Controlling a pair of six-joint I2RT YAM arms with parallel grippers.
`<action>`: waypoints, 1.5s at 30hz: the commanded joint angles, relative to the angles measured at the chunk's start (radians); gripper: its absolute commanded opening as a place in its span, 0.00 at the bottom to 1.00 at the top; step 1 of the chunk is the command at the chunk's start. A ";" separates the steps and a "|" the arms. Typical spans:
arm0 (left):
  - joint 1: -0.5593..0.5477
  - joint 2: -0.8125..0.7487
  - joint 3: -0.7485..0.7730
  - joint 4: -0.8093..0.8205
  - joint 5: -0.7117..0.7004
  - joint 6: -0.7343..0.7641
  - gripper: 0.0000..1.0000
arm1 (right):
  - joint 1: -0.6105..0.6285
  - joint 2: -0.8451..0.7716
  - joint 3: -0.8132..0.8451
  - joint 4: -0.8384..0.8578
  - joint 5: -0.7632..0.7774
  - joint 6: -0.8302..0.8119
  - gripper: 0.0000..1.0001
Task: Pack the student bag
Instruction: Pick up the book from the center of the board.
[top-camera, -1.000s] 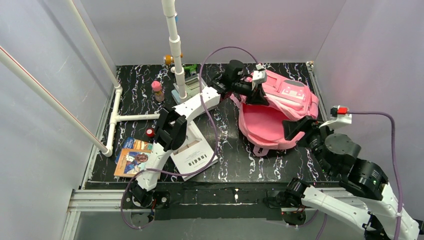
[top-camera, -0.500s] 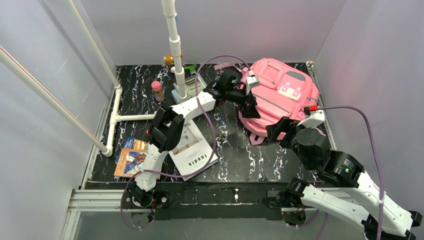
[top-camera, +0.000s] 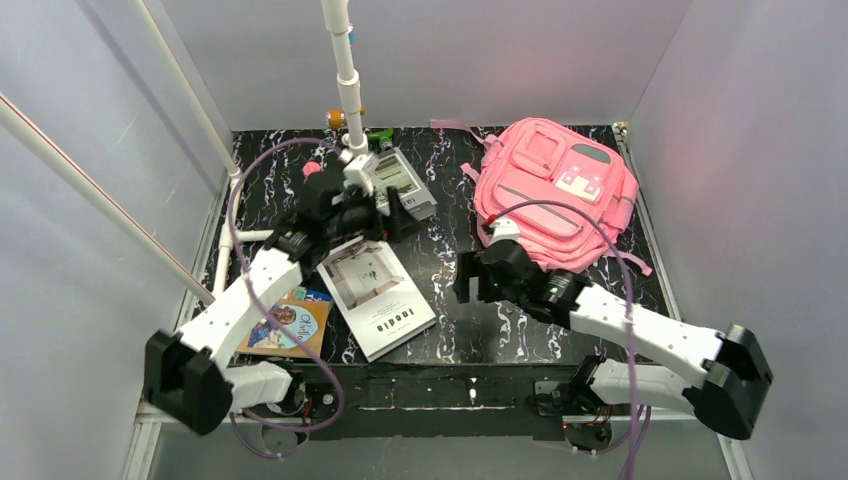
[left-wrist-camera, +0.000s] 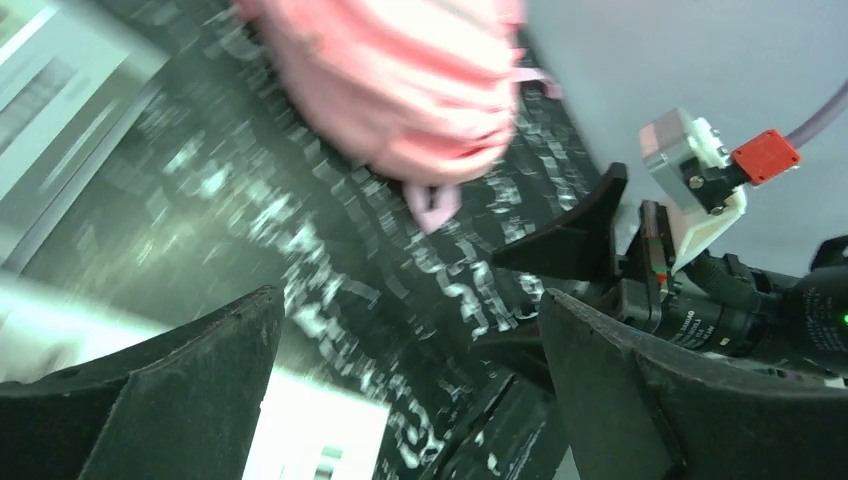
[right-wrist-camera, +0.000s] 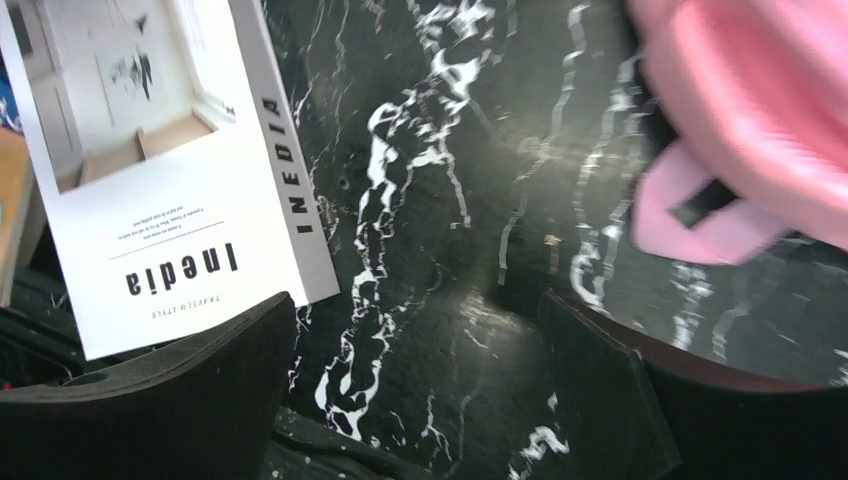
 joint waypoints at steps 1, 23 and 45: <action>0.039 -0.235 -0.182 -0.339 -0.301 -0.058 0.98 | -0.020 0.145 -0.039 0.324 -0.204 -0.027 0.98; 0.055 -0.477 -0.492 -0.743 -0.557 -0.486 0.83 | -0.152 0.526 -0.073 0.675 -0.584 0.044 0.97; 0.055 -0.509 -0.586 -0.531 -0.356 -0.538 0.00 | -0.177 0.499 -0.118 0.666 -0.656 0.027 0.93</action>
